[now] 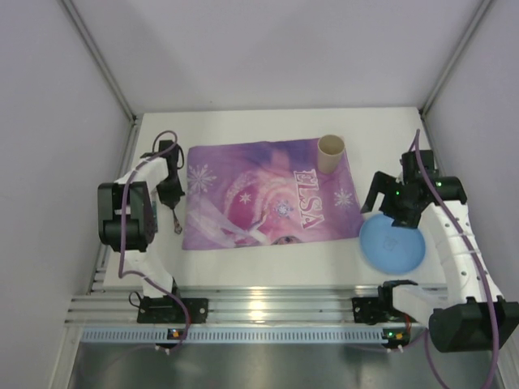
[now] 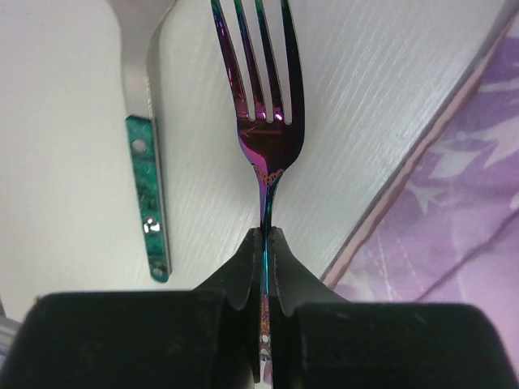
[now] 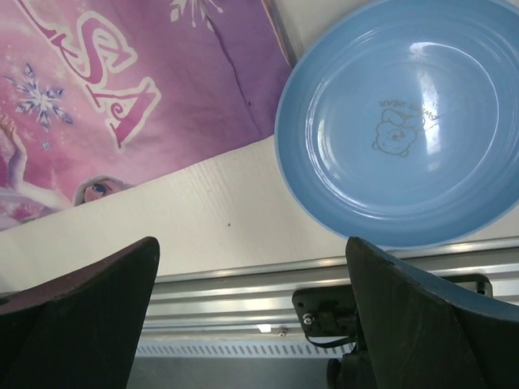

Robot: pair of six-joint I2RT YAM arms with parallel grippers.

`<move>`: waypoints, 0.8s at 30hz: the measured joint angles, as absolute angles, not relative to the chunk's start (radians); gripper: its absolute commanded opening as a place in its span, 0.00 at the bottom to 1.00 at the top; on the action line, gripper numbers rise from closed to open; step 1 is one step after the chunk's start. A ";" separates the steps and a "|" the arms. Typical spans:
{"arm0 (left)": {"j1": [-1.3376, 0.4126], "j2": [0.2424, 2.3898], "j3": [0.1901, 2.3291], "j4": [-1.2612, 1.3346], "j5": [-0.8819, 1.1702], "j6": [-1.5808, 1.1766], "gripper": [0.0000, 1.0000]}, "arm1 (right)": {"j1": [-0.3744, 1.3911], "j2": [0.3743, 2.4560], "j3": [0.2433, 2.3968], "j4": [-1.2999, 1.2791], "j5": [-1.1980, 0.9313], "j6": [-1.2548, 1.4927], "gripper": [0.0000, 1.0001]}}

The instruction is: Set the dinner table for one person

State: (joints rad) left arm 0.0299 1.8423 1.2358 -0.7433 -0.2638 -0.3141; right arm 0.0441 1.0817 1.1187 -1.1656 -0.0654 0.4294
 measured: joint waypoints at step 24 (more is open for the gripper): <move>-0.351 1.827 1.335 -0.835 -0.248 -0.519 0.00 | 0.120 0.970 0.987 -1.138 -0.148 0.438 0.98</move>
State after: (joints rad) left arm -0.3508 1.8271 1.3350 -0.8349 -0.2478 -0.5190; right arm 0.1196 0.9695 0.9867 -1.1378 -0.1482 0.4381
